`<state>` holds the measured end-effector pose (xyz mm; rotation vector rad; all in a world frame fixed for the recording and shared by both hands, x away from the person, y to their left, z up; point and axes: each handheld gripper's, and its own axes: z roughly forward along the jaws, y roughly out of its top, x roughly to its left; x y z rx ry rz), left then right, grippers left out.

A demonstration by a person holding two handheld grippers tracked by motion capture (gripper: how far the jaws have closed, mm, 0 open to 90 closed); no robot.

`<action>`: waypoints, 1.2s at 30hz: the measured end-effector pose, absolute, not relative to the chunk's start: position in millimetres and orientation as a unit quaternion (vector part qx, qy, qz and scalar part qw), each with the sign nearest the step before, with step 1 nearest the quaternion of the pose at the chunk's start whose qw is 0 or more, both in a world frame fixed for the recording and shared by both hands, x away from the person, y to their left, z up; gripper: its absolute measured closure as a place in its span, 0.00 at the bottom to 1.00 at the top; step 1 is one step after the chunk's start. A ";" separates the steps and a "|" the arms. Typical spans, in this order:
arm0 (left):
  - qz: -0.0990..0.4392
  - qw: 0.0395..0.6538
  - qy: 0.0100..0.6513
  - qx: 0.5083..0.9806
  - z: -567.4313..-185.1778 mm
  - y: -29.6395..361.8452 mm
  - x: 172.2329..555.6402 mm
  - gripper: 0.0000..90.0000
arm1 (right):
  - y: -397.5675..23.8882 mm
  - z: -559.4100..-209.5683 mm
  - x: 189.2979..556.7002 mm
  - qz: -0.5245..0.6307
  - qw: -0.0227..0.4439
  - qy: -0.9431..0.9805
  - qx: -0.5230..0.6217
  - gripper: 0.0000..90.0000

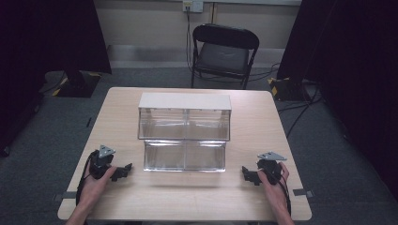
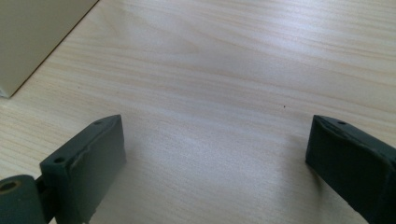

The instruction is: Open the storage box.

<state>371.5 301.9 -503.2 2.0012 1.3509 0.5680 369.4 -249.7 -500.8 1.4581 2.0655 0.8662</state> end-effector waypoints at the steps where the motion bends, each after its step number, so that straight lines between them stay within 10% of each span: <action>1: 0.218 0.324 0.514 0.764 -503.4 302.1 371.9 0.01 | -249.7 -500.8 369.4 0.315 0.232 0.752 0.531 0.04; 11: 0.217 0.324 0.514 0.764 -503.4 302.2 372.2 0.01 | -248.5 -497.4 368.0 0.315 0.230 0.752 0.531 0.19; 36: 0.217 0.324 0.514 0.764 -503.5 302.2 372.3 0.01 | -232.7 -476.5 354.0 0.367 0.205 0.763 0.491 0.16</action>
